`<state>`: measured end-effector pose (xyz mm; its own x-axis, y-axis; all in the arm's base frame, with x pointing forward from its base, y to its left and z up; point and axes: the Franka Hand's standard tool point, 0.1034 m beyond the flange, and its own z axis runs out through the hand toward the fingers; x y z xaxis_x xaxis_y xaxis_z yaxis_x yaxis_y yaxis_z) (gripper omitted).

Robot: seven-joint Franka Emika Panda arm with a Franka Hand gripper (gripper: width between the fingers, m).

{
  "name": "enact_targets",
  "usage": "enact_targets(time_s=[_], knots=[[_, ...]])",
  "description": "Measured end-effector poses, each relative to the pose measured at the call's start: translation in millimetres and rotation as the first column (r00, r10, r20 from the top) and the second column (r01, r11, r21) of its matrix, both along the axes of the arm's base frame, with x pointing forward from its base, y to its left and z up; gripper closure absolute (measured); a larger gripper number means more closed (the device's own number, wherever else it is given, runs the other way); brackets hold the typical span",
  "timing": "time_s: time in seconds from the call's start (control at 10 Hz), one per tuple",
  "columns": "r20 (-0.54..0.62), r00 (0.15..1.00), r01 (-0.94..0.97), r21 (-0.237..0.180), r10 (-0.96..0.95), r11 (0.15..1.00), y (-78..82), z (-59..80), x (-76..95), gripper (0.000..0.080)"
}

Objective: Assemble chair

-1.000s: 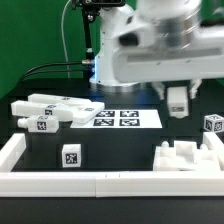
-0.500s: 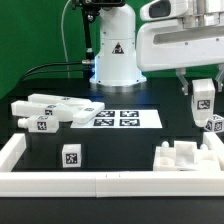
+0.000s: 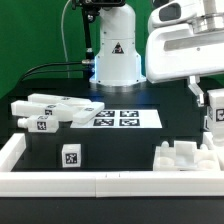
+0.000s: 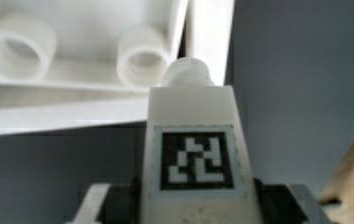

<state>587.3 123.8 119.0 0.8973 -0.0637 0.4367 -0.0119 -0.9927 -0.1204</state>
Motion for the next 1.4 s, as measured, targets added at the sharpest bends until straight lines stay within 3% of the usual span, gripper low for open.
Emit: enact_targets(time_s=[0.2, 0.3, 0.5, 0.6, 0.9, 1.4], knots=[[-0.008, 1.0, -0.009, -0.008, 0.009, 1.0, -2.9, -2.0, 0.4, 0.0514], [-0.028, 0.999, -0.044, -0.036, 0.043, 0.998, -11.8, -9.1, 4.4, 0.0514], [-0.028, 0.993, -0.12, -0.082, 0.118, 0.989, -4.8, -11.7, 19.9, 0.0514], [-0.02, 0.989, -0.15, -0.101, 0.149, 0.983, -5.6, -12.9, 19.6, 0.0514], [-0.021, 0.989, -0.15, -0.101, 0.148, 0.984, -5.6, -13.3, 19.5, 0.0514], [-0.043, 0.988, -0.15, -0.104, 0.146, 0.983, -9.4, -25.6, 15.5, 0.0514]])
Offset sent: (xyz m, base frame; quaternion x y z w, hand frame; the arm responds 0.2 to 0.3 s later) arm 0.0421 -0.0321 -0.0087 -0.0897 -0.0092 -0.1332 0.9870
